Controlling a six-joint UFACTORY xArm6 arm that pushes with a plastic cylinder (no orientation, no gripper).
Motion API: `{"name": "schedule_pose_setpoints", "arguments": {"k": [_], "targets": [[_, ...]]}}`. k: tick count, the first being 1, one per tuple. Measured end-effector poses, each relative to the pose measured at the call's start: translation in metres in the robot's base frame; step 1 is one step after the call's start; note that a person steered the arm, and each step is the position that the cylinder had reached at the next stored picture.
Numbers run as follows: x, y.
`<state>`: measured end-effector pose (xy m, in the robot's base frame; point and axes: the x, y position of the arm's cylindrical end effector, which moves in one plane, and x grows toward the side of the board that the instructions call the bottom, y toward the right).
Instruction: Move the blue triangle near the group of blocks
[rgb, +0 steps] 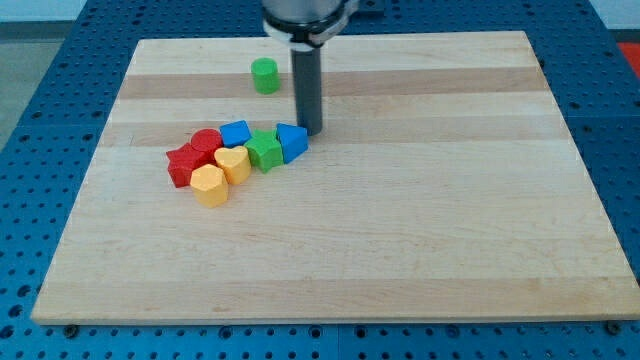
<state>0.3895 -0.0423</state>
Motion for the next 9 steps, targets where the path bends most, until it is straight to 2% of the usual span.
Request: {"name": "schedule_pose_setpoints", "arguments": {"k": [2, 3, 4, 5, 6, 7, 8, 9], "targets": [[0.054, -0.008], [0.058, -0.003], [0.059, 0.04], [0.085, 0.06], [0.122, 0.041], [0.125, -0.001], [0.11, -0.03], [0.099, -0.037]]}}
